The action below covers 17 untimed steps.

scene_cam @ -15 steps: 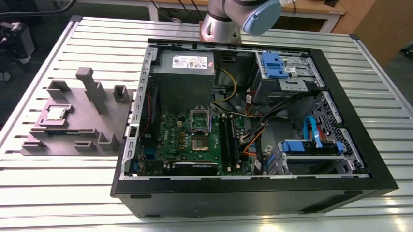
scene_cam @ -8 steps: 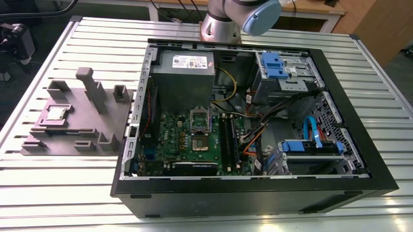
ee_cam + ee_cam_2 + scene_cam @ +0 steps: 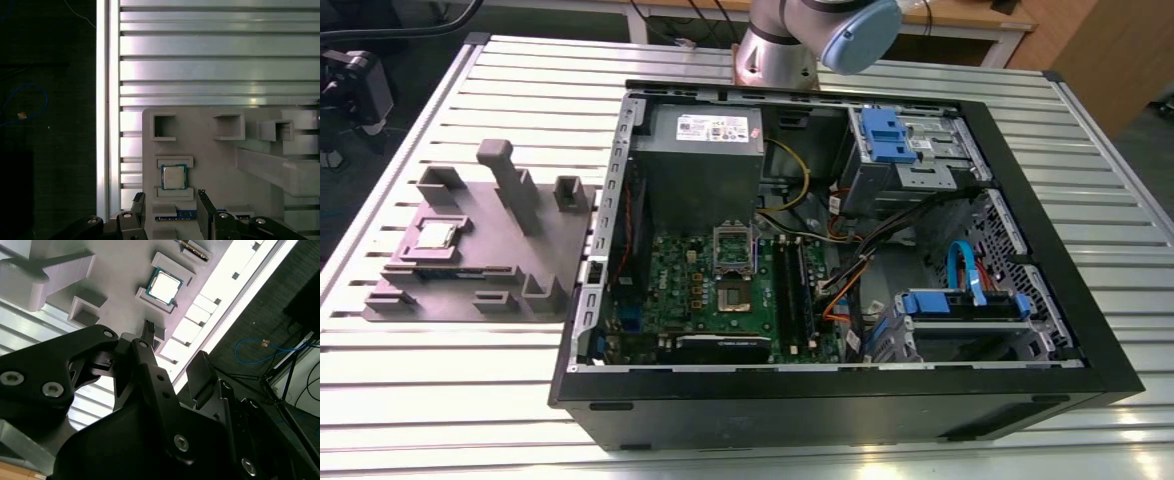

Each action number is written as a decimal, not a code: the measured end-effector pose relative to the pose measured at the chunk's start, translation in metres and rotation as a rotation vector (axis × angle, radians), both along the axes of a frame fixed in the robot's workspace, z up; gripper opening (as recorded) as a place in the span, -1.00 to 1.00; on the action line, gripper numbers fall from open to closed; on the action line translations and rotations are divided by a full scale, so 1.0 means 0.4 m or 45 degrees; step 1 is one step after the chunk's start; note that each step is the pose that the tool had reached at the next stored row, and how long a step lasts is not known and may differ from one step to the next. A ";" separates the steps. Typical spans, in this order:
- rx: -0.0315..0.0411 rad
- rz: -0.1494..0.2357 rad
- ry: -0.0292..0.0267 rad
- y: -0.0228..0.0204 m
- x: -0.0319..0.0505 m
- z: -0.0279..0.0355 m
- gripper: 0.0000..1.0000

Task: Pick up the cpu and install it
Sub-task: 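Pick up the cpu and move it towards the insertion slot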

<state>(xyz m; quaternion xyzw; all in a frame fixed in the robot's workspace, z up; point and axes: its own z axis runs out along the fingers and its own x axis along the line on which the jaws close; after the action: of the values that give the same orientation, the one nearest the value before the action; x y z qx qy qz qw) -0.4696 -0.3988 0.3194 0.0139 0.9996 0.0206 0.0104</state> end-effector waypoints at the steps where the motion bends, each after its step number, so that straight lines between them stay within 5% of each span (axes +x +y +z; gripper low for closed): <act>1: 0.0000 0.000 -0.0001 0.000 0.000 0.000 0.06; 17: 0.0000 0.000 0.0000 0.000 0.000 -0.011 0.06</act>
<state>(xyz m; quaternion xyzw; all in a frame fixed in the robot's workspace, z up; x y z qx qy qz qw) -0.4695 -0.3989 0.3150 0.0139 0.9996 0.0206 0.0104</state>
